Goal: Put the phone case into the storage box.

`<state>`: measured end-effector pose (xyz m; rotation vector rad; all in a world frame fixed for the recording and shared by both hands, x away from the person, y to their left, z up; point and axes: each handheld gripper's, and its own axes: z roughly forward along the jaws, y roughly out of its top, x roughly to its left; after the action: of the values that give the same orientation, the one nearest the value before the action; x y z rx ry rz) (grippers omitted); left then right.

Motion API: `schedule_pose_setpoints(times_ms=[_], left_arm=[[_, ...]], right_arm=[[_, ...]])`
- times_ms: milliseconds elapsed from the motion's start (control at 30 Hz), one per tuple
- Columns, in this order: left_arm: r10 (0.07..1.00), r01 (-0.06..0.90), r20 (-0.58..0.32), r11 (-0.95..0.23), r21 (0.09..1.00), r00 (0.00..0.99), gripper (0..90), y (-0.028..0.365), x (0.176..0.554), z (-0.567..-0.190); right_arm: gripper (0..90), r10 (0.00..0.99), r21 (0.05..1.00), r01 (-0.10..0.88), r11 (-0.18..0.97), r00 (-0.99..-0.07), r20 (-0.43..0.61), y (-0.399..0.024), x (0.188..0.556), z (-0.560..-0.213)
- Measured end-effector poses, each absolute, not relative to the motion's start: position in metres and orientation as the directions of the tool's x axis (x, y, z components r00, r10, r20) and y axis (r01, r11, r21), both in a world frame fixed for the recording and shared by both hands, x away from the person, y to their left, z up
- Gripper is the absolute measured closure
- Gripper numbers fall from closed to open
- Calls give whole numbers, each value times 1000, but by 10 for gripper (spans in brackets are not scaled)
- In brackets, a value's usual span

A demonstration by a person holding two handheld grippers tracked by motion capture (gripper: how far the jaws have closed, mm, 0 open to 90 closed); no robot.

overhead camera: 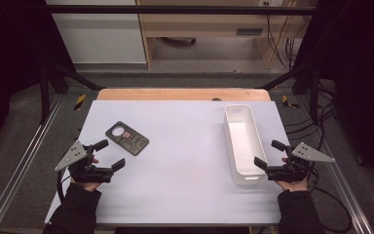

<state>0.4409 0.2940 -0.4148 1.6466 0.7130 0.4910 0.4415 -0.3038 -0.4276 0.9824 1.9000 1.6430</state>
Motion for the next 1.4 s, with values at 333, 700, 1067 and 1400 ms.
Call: schedule_pose_setpoints(times_ms=[333,700,1067,1400], left_arm=[[704,209,-71,-112,971,707,10,291,444,-413],[706,226,-68,-133,965,705,14,286,450,-406],[706,241,-62,-157,958,705,15,280,458,-399],[696,242,-55,-173,955,716,15,269,468,-393]], right_arm=[[3,747,974,222,36,-654,121,-304,441,-427],[3,747,975,217,38,-654,116,-304,441,-426],[2,747,975,217,44,-655,112,-303,441,-427],[2,745,975,216,52,-658,106,-303,441,-427]])
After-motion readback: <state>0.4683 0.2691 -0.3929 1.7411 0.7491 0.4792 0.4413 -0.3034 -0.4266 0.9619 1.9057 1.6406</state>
